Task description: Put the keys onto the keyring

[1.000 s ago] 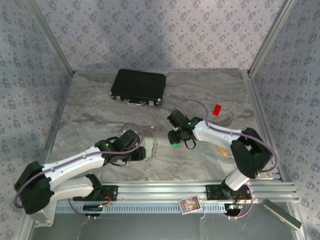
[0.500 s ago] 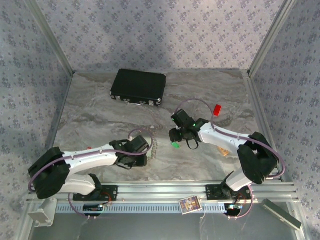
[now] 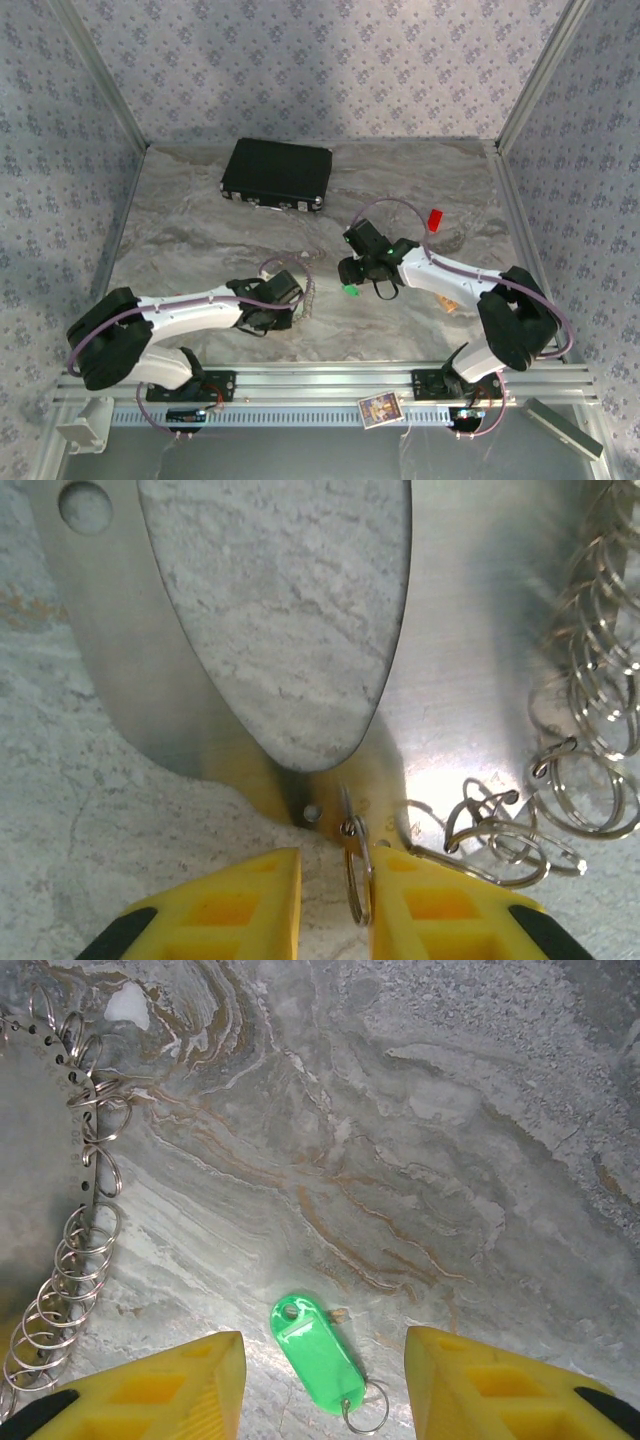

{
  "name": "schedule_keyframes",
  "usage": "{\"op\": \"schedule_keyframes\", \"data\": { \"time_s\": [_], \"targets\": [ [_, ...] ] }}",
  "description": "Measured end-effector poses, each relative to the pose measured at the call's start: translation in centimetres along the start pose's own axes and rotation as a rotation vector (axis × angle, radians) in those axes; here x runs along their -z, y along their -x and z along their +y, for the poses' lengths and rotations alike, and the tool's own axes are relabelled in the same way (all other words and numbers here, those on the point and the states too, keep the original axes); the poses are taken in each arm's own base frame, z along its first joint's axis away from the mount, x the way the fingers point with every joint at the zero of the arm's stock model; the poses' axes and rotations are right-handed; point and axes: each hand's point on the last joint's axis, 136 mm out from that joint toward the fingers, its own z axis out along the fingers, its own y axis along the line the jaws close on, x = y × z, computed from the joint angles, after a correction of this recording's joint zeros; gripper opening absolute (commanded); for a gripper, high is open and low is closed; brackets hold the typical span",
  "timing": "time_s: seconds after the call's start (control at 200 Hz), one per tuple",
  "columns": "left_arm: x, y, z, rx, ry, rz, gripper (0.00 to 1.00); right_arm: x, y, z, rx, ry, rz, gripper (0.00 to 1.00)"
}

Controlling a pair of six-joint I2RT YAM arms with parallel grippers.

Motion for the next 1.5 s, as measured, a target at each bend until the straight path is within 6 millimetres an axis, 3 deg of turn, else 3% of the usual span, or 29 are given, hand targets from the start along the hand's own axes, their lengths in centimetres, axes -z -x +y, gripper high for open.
{"op": "schedule_keyframes", "data": {
  "time_s": [0.15,0.29,0.415,0.705,1.019,1.219,1.499],
  "targets": [
    [0.0,0.3,-0.1,-0.006,-0.002,-0.016,0.13,0.0,0.0,0.0,-0.001,0.001,0.0,0.46],
    [0.0,0.5,-0.1,-0.012,0.001,-0.026,0.0,0.0,-0.1,0.0,-0.008,0.001,-0.001,0.46],
    [0.6,0.8,0.3,-0.026,0.019,-0.046,0.0,0.2,-0.1,-0.1,-0.017,0.007,-0.004,0.47],
    [8.0,5.6,-1.6,-0.221,-0.016,-0.289,0.0,2.9,1.9,0.1,-0.068,0.078,-0.096,0.47],
    [10.9,8.6,-1.6,-0.679,0.101,-0.424,0.0,5.0,2.8,-1.0,-0.089,0.093,-0.166,0.46],
    [14.3,11.0,-2.2,-0.794,0.03,-0.571,0.0,6.1,3.4,-1.6,-0.084,0.089,-0.2,0.46],
    [17.2,12.1,-2.9,-0.884,-0.138,-0.69,0.0,8.3,4.2,-1.3,-0.036,0.108,-0.262,0.45]
  ]
}}
